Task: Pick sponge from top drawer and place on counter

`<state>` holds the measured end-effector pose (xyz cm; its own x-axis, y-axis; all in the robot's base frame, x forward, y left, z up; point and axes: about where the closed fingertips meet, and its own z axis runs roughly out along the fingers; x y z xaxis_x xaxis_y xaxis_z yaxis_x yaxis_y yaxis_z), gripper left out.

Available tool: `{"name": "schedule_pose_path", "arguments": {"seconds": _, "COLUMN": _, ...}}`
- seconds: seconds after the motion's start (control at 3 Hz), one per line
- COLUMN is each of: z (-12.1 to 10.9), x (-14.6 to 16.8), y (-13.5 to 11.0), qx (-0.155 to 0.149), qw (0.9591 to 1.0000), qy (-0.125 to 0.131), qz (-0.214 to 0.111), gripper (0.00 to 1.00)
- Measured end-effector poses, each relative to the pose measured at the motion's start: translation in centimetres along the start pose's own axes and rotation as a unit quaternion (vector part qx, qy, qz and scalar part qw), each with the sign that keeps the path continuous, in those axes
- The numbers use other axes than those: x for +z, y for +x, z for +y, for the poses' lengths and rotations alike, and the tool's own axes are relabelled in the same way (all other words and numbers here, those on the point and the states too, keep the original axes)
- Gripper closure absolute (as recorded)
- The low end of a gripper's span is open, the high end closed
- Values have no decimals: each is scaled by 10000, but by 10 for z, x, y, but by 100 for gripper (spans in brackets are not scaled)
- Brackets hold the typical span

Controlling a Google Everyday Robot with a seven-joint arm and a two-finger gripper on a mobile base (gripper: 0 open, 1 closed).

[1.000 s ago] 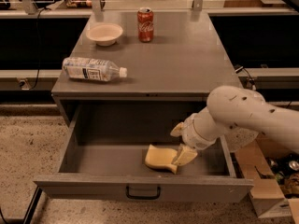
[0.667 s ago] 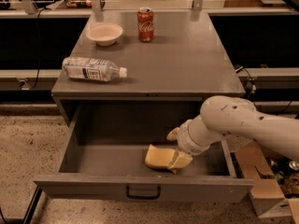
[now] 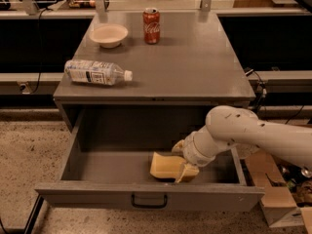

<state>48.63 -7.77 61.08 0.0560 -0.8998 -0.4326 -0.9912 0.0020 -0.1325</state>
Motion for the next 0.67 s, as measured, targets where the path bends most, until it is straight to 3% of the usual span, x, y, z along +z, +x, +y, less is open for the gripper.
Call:
{"name": "schedule_pose_path", "arguments": {"seconds": 0.33, "z": 1, "x": 10, "y": -4, "qx": -125, "qw": 9996, "qy": -251, "qz": -79, "gripper": 48}}
{"name": "schedule_pose_path", "arguments": {"seconds": 0.67, "z": -4, "x": 9, "y": -11, "qx": -172, "qw": 9992, "qy": -320, "qz": -176, "gripper": 72}}
